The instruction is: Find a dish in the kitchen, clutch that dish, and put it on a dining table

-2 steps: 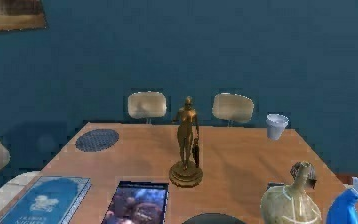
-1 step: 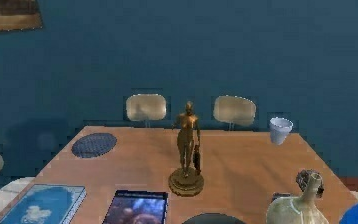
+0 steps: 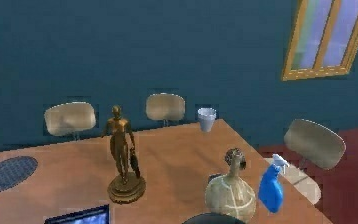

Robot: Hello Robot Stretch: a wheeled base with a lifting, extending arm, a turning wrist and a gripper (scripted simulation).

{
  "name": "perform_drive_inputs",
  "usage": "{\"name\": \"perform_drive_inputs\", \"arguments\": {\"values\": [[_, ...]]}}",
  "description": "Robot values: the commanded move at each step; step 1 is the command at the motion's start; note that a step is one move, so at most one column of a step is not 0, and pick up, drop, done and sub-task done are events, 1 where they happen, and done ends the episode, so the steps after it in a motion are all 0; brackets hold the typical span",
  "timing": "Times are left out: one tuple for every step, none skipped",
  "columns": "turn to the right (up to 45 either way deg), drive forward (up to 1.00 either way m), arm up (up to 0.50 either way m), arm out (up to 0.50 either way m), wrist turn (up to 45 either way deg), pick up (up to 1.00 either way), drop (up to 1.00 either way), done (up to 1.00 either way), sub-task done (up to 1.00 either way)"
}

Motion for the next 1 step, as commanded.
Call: {"name": "perform_drive_inputs", "arguments": {"values": [[-21.0,0.00,0.00,0.00,0.0,0.00,0.00,0.00,0.00]]}}
